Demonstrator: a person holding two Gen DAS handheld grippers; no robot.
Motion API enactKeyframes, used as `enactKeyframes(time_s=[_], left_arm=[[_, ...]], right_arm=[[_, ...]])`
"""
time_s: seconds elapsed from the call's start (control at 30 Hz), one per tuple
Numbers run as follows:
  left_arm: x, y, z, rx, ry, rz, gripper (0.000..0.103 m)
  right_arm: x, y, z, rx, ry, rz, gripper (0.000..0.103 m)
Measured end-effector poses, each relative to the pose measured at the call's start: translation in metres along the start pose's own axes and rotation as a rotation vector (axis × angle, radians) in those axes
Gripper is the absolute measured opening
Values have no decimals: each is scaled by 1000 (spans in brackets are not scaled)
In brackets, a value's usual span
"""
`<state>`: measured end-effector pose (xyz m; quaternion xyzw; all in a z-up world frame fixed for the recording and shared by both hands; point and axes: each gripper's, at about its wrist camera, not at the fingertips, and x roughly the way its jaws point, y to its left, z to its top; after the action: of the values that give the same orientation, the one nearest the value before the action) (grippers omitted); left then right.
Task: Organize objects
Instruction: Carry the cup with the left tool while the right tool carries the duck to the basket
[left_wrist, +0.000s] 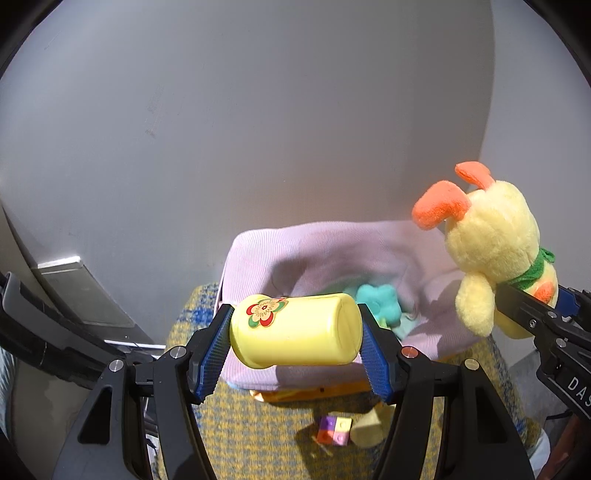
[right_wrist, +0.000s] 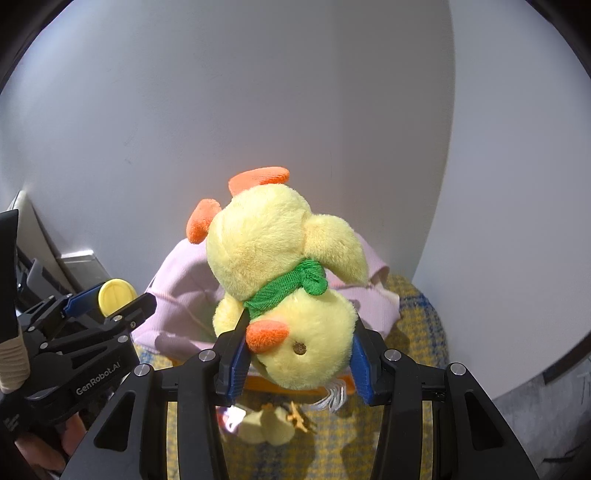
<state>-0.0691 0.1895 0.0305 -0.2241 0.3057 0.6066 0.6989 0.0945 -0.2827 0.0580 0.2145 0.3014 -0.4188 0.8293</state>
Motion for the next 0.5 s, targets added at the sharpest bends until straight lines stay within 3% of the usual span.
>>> enactKeyframes(time_s=[0.5], left_arm=[[46,0,17,21,29,-7,64]], right_arm=[[52,-5,29,12,45,6,46]])
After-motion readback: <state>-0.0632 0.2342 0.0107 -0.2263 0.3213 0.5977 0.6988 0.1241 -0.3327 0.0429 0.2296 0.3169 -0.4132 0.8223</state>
